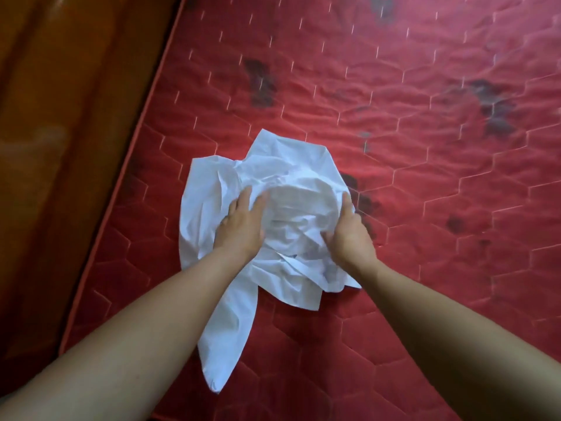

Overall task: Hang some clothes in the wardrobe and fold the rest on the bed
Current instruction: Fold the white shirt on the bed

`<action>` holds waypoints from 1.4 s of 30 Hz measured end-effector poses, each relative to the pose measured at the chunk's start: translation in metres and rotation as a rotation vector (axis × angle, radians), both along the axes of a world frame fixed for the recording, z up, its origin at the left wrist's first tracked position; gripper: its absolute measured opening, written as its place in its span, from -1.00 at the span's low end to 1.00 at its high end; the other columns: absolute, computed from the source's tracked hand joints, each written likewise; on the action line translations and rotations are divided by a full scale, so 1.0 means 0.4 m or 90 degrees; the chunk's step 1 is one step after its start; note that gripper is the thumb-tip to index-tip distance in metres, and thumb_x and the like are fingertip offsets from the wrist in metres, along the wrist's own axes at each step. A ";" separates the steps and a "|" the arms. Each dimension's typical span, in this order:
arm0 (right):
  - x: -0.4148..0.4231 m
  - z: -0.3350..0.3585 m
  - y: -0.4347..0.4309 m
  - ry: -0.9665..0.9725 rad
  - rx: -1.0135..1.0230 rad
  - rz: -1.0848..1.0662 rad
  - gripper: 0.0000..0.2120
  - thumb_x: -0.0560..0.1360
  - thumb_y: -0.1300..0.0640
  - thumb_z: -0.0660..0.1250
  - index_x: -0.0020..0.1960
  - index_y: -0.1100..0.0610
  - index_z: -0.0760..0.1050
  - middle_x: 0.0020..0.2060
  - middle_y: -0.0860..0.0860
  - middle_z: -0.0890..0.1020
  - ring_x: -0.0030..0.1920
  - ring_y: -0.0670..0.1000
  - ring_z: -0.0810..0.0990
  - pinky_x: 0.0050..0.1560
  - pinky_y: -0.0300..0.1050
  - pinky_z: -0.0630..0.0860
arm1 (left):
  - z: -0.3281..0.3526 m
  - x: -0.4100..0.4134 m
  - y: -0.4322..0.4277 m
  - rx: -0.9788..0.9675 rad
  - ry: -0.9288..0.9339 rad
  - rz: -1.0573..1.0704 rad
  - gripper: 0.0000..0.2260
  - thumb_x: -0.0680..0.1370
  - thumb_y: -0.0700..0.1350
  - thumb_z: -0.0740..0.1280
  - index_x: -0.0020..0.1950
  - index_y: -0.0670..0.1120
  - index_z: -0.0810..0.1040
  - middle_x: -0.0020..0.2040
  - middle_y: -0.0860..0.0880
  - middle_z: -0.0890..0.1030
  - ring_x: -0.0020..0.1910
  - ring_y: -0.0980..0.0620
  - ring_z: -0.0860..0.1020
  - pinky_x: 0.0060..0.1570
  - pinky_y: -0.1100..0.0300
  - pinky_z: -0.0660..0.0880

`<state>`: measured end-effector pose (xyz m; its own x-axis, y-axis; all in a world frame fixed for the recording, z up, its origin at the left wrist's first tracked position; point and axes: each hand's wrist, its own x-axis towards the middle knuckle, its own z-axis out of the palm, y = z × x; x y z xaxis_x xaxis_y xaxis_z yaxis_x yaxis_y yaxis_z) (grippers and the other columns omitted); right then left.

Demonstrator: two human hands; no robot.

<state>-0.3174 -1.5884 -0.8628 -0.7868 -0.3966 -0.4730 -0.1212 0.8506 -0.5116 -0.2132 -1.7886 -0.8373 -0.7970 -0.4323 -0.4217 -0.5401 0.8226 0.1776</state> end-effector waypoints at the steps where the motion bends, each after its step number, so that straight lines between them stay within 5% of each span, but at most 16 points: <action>1: -0.009 -0.027 -0.012 -0.001 -0.014 -0.051 -0.36 0.52 0.14 0.26 0.51 0.03 0.04 -0.06 0.03 0.45 -0.11 0.22 0.54 -0.12 0.08 0.50 | -0.017 -0.019 -0.008 0.021 -0.012 0.012 -0.20 0.57 -0.12 0.36 0.62 0.16 -0.09 0.53 -0.12 0.25 0.37 -0.20 0.42 0.17 -0.17 0.52; 4: -0.034 -0.065 -0.030 -0.043 -0.023 -0.157 -0.77 0.51 0.19 0.13 0.15 0.18 0.40 -0.15 0.08 0.56 -0.09 0.23 0.57 -0.12 0.03 0.48 | -0.047 -0.042 -0.028 0.038 -0.022 0.094 -0.24 0.57 -0.12 0.32 0.60 0.19 -0.08 0.09 -0.17 0.61 0.00 -0.23 0.59 -0.08 -0.02 0.49; 8: -0.069 -0.011 0.002 -0.074 -0.154 -0.311 -0.81 0.48 0.22 0.09 -0.18 0.11 0.46 -0.27 -0.04 0.55 -0.25 0.04 0.48 -0.31 -0.05 0.36 | -0.012 -0.031 -0.049 0.106 0.006 0.175 -0.64 0.55 -0.17 0.24 0.33 0.06 0.50 0.22 -0.11 0.60 0.17 -0.19 0.54 0.05 0.02 0.50; 13: -0.142 0.226 0.021 -0.097 -0.268 -0.291 -0.72 0.40 0.29 0.09 -0.45 0.06 0.31 -0.52 -0.16 0.29 -0.39 -0.03 0.25 -0.39 -0.13 0.16 | 0.160 -0.055 -0.045 0.103 0.018 0.081 -0.79 0.50 -0.05 0.33 0.13 0.05 0.54 0.20 -0.04 0.43 0.15 -0.11 0.49 0.18 -0.04 0.47; 18: -0.170 0.636 -0.009 -0.138 -0.381 -0.186 -0.70 0.38 0.31 0.20 -0.48 0.05 0.38 -0.53 -0.11 0.32 -0.49 -0.10 0.27 -0.48 -0.22 0.18 | 0.490 -0.148 0.014 0.341 0.220 -0.015 -0.60 0.48 -0.24 0.36 0.29 0.04 0.50 0.17 -0.01 0.47 0.15 0.03 0.52 0.16 0.14 0.50; 22: -0.166 1.019 -0.004 -0.126 -0.401 -0.063 -0.78 0.44 0.38 0.22 -0.31 0.15 0.45 -0.44 0.02 0.36 -0.43 -0.05 0.31 -0.44 -0.19 0.24 | 0.817 -0.215 0.055 0.434 0.254 -0.139 -0.39 0.47 -0.30 0.42 0.46 0.11 0.40 0.31 -0.03 0.43 0.30 0.10 0.46 0.26 0.29 0.40; 26: -0.144 1.370 0.040 -0.051 -0.353 0.027 -0.88 0.46 0.36 0.24 -0.18 0.27 0.53 -0.42 0.02 0.43 -0.42 -0.06 0.38 -0.45 -0.25 0.33 | 1.137 -0.235 0.091 0.483 0.261 -0.209 -0.55 0.49 -0.33 0.43 0.34 -0.03 0.53 0.31 -0.01 0.51 0.31 0.12 0.48 0.31 0.17 0.45; 29: -0.110 1.564 0.096 0.005 -0.330 0.034 -0.87 0.49 0.34 0.26 -0.12 0.25 0.59 -0.37 0.02 0.51 -0.39 -0.07 0.44 -0.42 -0.26 0.38 | 1.327 -0.218 0.129 0.459 0.316 -0.279 -0.78 0.51 -0.38 0.38 0.14 -0.26 0.57 0.02 -0.14 0.61 0.01 0.05 0.55 0.09 -0.05 0.53; 32: -0.044 1.715 0.169 0.029 -0.354 0.026 -0.86 0.51 0.32 0.30 -0.12 0.14 0.59 -0.38 -0.02 0.53 -0.41 -0.10 0.46 -0.42 -0.26 0.37 | 1.500 -0.201 0.176 0.274 0.433 -0.298 -0.87 0.51 -0.30 0.36 -0.16 -0.12 0.47 -0.05 -0.25 0.54 -0.03 -0.10 0.53 -0.02 -0.03 0.47; 35: 0.027 1.812 0.232 0.044 -0.331 0.031 -0.87 0.49 0.31 0.34 -0.07 0.12 0.60 -0.31 0.03 0.58 -0.38 -0.06 0.50 -0.39 -0.24 0.40 | 1.645 -0.178 0.218 0.201 0.516 -0.332 -0.93 0.48 -0.29 0.34 -0.08 -0.15 0.52 -0.06 -0.15 0.58 -0.08 -0.13 0.55 -0.11 0.10 0.45; 39: 0.066 1.898 0.297 0.324 -0.191 0.073 -0.80 0.45 0.33 0.32 -0.22 0.05 0.48 -0.37 -0.10 0.47 -0.35 -0.09 0.41 -0.30 -0.19 0.36 | 1.762 -0.153 0.256 0.186 0.517 -0.417 -0.90 0.49 -0.20 0.34 -0.12 -0.14 0.42 -0.27 -0.01 0.49 -0.26 -0.06 0.44 -0.18 -0.04 0.46; 42: 0.073 1.934 0.323 0.408 -0.249 0.075 -0.92 0.49 0.30 0.38 -0.14 0.17 0.51 -0.31 -0.01 0.47 -0.24 -0.01 0.40 -0.20 -0.14 0.32 | 1.814 -0.145 0.289 0.188 0.553 -0.430 -0.85 0.47 -0.14 0.34 -0.14 -0.14 0.37 -0.29 -0.01 0.44 -0.28 -0.06 0.38 -0.23 -0.05 0.41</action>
<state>-0.2883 -1.4593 -0.0891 -0.8018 -0.5403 0.2552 -0.5759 0.5846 -0.5715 -0.2712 -1.6729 -0.1116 -0.9014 0.2206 0.3725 0.3975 0.7628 0.5100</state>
